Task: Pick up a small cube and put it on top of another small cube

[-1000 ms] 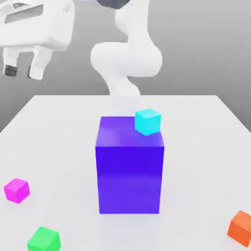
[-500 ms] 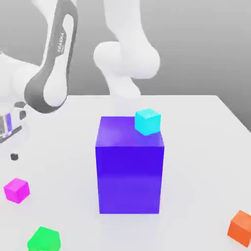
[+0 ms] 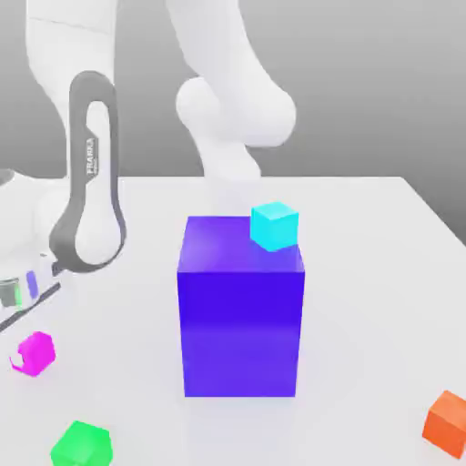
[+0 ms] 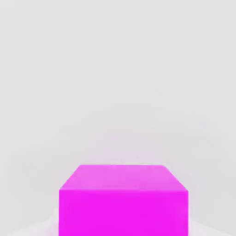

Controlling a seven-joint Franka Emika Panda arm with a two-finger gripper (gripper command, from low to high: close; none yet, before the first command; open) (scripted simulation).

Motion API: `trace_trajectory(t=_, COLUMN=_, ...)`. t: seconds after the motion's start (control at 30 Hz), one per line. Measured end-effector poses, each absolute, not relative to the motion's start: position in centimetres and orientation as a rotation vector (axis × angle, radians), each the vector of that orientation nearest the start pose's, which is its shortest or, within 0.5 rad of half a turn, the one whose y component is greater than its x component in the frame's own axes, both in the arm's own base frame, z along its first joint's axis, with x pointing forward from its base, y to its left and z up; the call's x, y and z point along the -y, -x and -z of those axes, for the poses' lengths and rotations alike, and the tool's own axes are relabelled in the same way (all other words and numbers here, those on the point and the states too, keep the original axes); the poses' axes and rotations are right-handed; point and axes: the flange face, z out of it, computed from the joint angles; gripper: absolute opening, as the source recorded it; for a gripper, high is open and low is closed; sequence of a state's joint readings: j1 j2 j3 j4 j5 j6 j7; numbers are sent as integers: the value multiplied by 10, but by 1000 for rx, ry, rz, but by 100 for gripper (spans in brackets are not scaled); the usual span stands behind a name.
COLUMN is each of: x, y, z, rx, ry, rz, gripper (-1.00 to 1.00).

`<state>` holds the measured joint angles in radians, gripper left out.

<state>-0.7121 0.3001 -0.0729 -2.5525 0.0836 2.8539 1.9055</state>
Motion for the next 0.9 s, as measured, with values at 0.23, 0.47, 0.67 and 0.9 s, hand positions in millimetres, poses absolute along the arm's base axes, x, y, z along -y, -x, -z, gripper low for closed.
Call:
trace_trajectory(t=0.23, x=307, y=-345, z=-199, rx=-3003, ry=934, rz=1, gripper=-100)
trace_trajectory(t=0.47, x=276, y=-401, z=-213, rx=-2766, ry=1502, rz=0, gripper=-100)
trace_trajectory(t=0.67, x=239, y=-447, z=-227, rx=-2470, ry=1948, rz=-2, gripper=-100)
trace_trajectory(t=0.9, x=190, y=-493, z=-233, rx=-2075, ry=2358, rz=0, gripper=-100)
